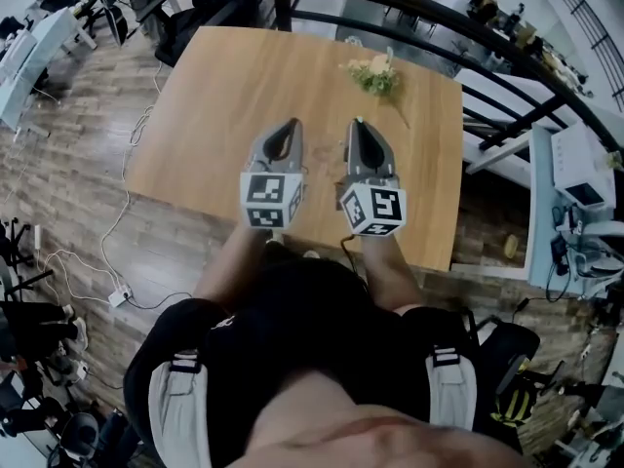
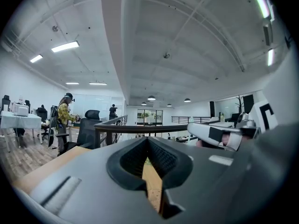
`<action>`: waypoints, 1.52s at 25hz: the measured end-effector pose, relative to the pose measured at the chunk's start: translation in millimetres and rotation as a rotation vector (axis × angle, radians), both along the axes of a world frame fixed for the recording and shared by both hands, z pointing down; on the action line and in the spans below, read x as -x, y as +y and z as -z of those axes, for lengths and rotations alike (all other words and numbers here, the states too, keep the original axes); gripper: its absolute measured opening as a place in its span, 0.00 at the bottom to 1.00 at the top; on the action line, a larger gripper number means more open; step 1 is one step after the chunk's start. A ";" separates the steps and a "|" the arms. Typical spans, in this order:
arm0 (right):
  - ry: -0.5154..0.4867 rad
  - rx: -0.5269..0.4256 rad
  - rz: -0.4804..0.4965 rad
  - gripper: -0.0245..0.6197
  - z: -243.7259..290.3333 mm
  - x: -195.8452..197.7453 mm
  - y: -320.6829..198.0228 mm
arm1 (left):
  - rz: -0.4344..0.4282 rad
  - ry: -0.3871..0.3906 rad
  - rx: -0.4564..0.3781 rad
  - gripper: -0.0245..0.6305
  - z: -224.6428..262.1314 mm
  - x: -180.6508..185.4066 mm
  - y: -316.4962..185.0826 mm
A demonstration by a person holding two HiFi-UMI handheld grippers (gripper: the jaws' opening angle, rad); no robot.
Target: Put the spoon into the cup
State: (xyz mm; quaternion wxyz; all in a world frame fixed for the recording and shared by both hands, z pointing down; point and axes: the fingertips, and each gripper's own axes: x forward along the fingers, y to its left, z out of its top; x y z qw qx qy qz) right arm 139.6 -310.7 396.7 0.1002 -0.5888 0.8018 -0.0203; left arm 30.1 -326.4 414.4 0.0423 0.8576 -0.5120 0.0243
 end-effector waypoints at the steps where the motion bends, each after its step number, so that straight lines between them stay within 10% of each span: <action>1: -0.003 0.003 -0.004 0.04 -1.9 0.6 -2.8 | -0.002 -0.007 0.001 0.06 -1.7 2.1 -2.1; 38: -0.124 0.486 -0.213 0.04 -202.9 -4.7 -102.5 | 0.053 -0.033 0.140 0.06 -65.5 46.4 -56.9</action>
